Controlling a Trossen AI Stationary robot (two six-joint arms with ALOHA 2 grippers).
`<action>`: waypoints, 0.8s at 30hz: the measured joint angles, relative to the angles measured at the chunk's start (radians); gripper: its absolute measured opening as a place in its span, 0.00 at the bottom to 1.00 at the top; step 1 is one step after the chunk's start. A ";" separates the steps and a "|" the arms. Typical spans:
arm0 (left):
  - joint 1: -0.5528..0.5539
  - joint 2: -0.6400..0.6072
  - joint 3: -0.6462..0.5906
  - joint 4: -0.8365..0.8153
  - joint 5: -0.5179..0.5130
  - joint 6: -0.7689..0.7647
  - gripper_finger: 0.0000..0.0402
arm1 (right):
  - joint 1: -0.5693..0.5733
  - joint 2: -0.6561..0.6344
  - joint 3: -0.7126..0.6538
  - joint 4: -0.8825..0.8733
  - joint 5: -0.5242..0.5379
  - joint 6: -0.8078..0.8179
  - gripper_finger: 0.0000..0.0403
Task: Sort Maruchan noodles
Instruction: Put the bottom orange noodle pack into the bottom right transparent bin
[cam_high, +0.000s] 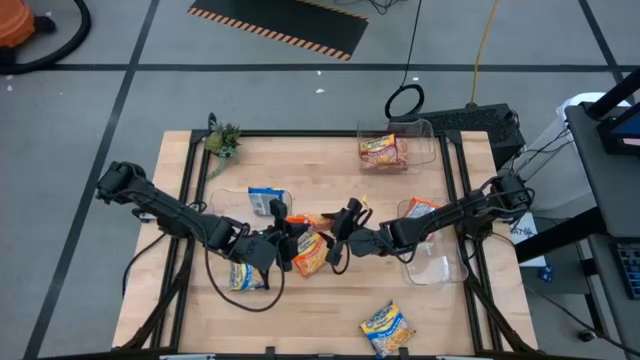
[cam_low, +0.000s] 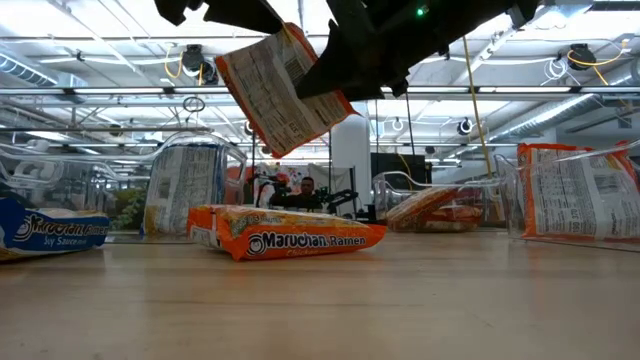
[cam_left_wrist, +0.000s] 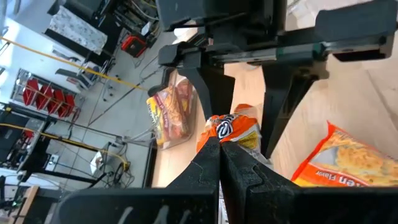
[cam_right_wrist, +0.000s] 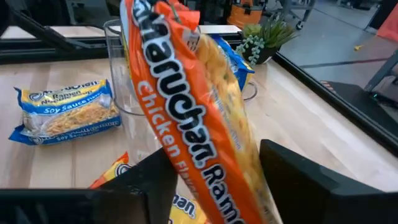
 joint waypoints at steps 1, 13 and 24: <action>-0.002 0.000 0.000 0.001 0.000 0.000 0.01 | 0.000 0.000 0.000 0.001 0.000 -0.012 0.51; -0.010 -0.001 0.000 0.034 -0.017 -0.013 0.01 | 0.012 -0.095 -0.003 -0.069 -0.102 -0.123 0.29; -0.085 -0.007 0.000 0.139 -0.052 -0.055 0.24 | 0.016 -0.202 -0.002 -0.156 -0.247 -0.133 0.29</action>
